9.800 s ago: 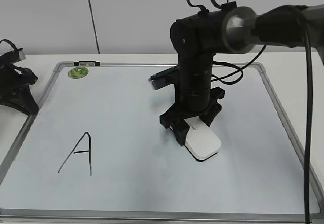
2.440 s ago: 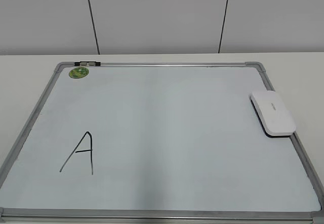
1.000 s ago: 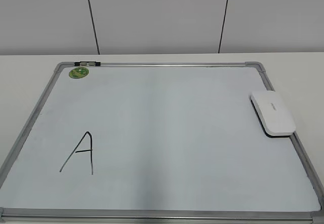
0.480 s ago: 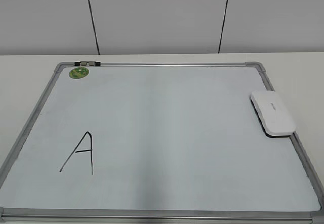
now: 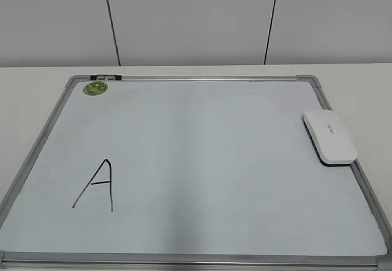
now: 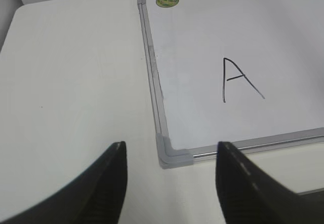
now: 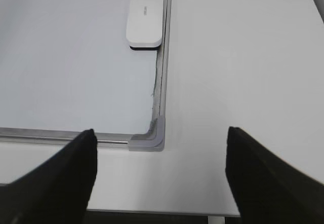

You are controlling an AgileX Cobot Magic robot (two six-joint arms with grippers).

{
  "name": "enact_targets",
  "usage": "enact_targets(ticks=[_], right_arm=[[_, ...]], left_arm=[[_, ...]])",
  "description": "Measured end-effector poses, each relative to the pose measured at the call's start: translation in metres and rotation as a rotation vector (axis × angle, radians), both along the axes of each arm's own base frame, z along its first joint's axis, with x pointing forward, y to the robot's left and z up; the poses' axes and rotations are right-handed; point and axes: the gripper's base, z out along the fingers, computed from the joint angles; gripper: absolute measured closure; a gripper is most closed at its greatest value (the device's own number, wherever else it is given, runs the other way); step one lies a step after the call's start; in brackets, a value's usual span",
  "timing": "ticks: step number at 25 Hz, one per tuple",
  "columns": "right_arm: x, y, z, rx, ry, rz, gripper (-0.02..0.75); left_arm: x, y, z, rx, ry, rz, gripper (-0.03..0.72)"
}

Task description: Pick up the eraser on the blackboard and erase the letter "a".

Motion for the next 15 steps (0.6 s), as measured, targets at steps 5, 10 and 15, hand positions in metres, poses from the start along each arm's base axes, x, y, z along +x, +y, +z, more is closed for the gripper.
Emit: enact_targets(ticks=[5,10,15], right_arm=[[-0.0022,-0.0001,-0.0003,0.0,-0.012,0.0,0.151],[-0.0022,-0.0001,-0.0003,0.0,-0.012,0.0,0.151],[-0.0022,-0.0001,-0.0003,0.0,-0.012,0.0,0.151]], left_arm=[[0.0,0.0,0.0,0.0,0.0,0.0,0.279],[0.0,0.0,0.0,0.0,0.0,0.0,0.279],[0.0,0.0,0.0,0.0,0.0,0.0,0.279]])
